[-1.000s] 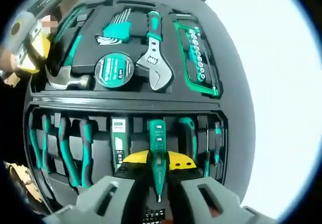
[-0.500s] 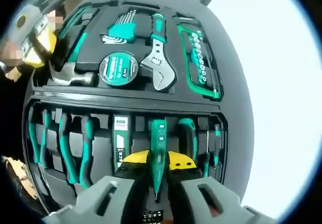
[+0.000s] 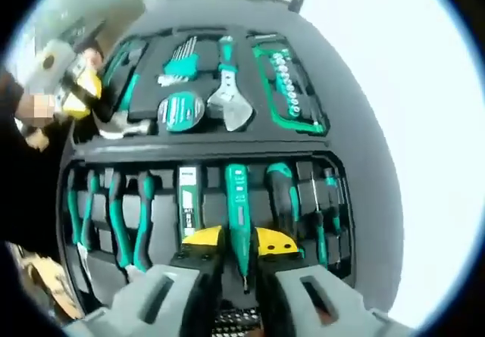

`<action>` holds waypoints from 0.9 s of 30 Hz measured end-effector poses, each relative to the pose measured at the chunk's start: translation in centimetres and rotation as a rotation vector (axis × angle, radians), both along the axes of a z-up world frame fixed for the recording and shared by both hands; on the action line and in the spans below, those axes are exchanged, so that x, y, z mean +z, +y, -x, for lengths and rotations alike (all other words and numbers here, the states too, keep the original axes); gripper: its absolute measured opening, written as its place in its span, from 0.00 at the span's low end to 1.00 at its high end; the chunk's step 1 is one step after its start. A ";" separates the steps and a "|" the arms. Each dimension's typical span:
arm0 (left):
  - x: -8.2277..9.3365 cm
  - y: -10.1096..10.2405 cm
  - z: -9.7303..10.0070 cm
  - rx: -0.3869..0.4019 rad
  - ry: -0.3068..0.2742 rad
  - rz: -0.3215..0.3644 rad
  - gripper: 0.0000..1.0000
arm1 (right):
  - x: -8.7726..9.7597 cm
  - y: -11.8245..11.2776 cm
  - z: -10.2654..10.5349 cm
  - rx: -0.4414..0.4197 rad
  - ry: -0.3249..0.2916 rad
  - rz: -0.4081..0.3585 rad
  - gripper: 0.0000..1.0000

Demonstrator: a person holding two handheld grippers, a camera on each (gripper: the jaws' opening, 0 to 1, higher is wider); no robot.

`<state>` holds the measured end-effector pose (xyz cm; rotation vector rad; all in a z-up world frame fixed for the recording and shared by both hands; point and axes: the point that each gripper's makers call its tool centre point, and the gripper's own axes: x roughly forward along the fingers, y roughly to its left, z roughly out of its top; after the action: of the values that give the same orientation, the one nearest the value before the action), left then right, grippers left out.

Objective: Pick up the tools and put them into their designated positions in the toolbox.

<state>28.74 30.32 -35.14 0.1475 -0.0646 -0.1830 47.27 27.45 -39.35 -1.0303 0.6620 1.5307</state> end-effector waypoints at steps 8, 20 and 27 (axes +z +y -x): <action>2.6 -0.3 -5.5 0.072 0.178 -0.026 0.06 | -0.5 0.4 0.8 0.010 -0.030 -0.092 0.00; -3.0 -1.6 -15.3 -0.049 0.465 -0.134 0.03 | -0.8 0.0 2.6 0.043 -0.127 -0.035 0.00; -4.8 -1.9 -15.8 -0.046 0.484 -0.089 0.03 | -1.4 0.0 2.5 0.060 -0.118 -0.077 0.00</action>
<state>44.58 28.37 -39.97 0.1873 0.4226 -0.2634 44.74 27.48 -40.76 -1.0814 0.4905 1.5229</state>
